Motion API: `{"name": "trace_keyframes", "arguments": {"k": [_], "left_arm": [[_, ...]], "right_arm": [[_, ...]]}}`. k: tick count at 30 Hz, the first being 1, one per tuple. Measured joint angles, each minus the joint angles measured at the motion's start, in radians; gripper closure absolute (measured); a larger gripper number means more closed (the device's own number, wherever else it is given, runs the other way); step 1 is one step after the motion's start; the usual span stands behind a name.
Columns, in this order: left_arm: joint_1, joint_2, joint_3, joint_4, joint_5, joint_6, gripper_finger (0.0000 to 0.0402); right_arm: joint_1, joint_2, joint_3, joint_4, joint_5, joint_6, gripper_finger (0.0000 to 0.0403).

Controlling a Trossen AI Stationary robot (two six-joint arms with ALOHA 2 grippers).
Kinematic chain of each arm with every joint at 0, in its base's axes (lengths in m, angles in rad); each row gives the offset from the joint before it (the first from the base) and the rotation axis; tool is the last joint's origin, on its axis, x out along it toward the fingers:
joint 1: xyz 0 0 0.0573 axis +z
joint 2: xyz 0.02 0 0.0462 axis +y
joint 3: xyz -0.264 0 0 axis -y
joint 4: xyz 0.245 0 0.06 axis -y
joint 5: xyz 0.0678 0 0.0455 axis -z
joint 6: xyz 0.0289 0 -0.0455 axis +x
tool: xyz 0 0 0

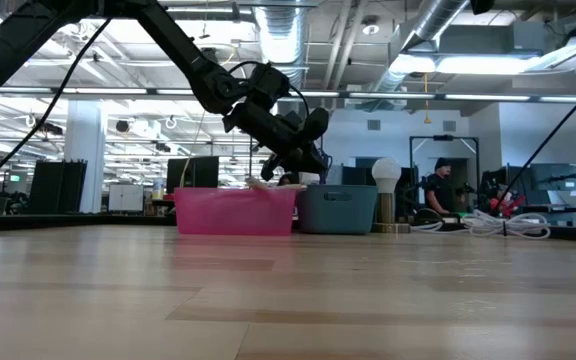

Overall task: Pick & Place USB Port
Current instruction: Put the purple charger cable into the blue bin, then put the light brown HDMI cable into the pink bin

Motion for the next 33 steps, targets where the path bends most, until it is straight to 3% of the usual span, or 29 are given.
{"name": "trace_keyframes", "arguments": {"k": [9, 21, 27, 33], "left_arm": [[0.0, 0.0, 0.0, 0.0, 0.0, 0.018, 0.0329], [-0.003, -0.003, 0.0, 0.0, 0.1, 0.022, 0.0258], [-0.008, -0.063, -0.002, -0.001, 0.247, 0.021, 0.0269], [-0.019, -0.221, -0.002, -0.001, 0.281, 0.097, 0.029]], "right_arm": [[0.0, 0.0, 0.0, 0.0, 0.0, 0.0, 0.0403], [0.0, 0.0, 0.0, 0.0, -0.001, 0.0, 0.0403], [0.0, 0.0, 0.0, -0.001, -0.001, 0.0, 0.0403], [0.0, 0.0, 0.0, -0.008, -0.001, 0.0, 0.0403]]}}
